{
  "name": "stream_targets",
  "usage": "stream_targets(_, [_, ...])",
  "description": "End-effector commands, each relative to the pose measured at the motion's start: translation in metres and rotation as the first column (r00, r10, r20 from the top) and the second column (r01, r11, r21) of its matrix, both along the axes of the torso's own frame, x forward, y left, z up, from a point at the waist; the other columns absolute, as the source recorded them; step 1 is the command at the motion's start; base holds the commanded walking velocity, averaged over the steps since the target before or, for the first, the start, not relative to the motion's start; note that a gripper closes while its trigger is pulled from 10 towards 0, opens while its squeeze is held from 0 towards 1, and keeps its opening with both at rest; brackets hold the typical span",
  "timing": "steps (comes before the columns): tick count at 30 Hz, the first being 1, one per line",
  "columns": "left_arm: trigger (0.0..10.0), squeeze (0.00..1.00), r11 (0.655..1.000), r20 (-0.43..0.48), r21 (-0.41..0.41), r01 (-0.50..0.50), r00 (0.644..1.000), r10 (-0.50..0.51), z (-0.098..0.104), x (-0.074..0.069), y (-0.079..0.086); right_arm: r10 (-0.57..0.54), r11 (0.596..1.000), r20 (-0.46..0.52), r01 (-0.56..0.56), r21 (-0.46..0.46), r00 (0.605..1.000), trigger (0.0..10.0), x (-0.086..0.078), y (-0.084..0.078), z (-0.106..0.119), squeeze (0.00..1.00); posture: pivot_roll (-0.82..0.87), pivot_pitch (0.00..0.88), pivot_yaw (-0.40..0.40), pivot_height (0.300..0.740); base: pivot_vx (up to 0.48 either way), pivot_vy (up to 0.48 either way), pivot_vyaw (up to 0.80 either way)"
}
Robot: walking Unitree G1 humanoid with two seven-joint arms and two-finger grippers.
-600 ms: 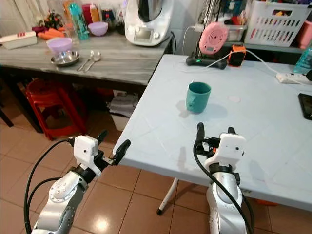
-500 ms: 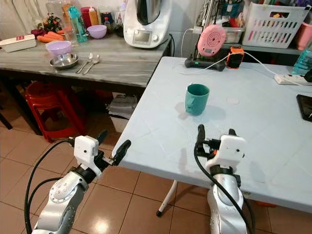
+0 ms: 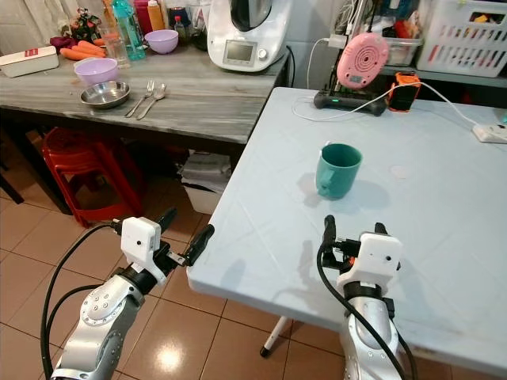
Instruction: Setting the table
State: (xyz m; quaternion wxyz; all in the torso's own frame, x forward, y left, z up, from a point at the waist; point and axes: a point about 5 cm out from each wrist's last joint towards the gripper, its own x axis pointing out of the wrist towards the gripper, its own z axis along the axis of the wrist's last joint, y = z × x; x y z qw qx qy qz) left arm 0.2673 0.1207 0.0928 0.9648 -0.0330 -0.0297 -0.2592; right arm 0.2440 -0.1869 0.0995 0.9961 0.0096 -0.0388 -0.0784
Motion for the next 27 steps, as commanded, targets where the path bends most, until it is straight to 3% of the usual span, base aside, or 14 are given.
stream_targets(1, [10.0,0.0,1.0,0.005,0.006,0.005,1.0,-0.005,0.002,0.002,0.0,0.004,1.0,0.022,-0.003,-0.005,1.0,10.0,-0.001,0.002,0.005,0.0,-0.03,0.0,0.042,0.74,0.33,0.0,0.0])
stream_targets(14, [10.0,0.0,1.0,-0.002,0.007,0.003,1.0,-0.003,0.001,0.001,0.001,0.017,1.0,0.013,-0.017,0.0,1.0,10.0,-0.001,0.007,0.003,0.0,-0.02,0.0,0.038,0.74,0.316,0.0,0.0])
stream_targets(20, [10.0,0.0,1.0,-0.03,0.008,0.007,1.0,-0.007,-0.003,0.0,0.002,0.029,1.0,0.004,-0.029,0.004,1.0,10.0,0.002,0.01,0.001,0.0,-0.02,0.0,0.037,0.74,0.0,0.0,0.0])
stream_targets(27, [10.0,0.0,0.996,-0.076,0.024,0.084,0.994,-0.082,-0.012,-0.003,-0.002,0.045,0.999,-0.002,-0.045,0.003,0.999,10.0,0.009,0.018,-0.002,0.0,-0.02,0.0,0.037,0.74,0.0,0.0,0.0])
